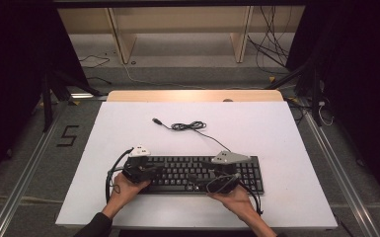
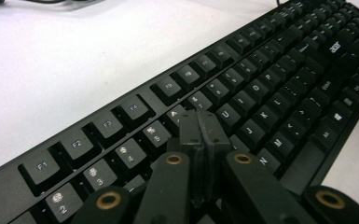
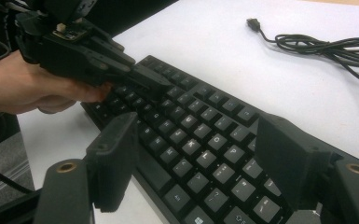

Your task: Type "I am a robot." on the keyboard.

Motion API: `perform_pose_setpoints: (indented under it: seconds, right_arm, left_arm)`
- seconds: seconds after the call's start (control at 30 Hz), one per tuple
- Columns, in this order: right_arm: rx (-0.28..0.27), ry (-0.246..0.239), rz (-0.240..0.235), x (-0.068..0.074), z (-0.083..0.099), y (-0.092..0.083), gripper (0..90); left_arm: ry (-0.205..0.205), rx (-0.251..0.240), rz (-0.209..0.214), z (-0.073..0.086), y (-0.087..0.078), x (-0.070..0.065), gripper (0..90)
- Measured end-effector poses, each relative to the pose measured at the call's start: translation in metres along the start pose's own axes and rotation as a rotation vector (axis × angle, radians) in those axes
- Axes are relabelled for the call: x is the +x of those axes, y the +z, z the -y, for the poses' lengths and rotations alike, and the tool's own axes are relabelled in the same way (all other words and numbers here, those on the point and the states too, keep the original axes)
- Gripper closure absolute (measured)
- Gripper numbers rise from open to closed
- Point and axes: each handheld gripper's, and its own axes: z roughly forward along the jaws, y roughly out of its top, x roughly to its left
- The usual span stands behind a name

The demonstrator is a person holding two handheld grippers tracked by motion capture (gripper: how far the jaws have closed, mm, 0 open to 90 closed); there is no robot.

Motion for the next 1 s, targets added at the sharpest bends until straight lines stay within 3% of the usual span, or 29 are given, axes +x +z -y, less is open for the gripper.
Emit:
perform_pose_setpoints:
  seconds: [0.47, 0.73, 1.0]
  right_arm:
    - [-0.011, -0.004, -0.009, 0.003, 0.000, -0.003, 29.9]
    - [-0.007, -0.010, -0.011, 0.004, 0.001, -0.003, 29.9]
    - [-0.012, -0.006, -0.010, 0.003, 0.000, -0.003, 29.9]
  left_arm:
    - [0.014, 0.050, -0.020, 0.000, 0.012, 0.000, 89.0]
    - [0.013, 0.050, -0.027, 0.000, 0.012, -0.001, 89.2]
    - [0.012, -0.017, -0.024, -0.003, -0.002, -0.001, 88.3]
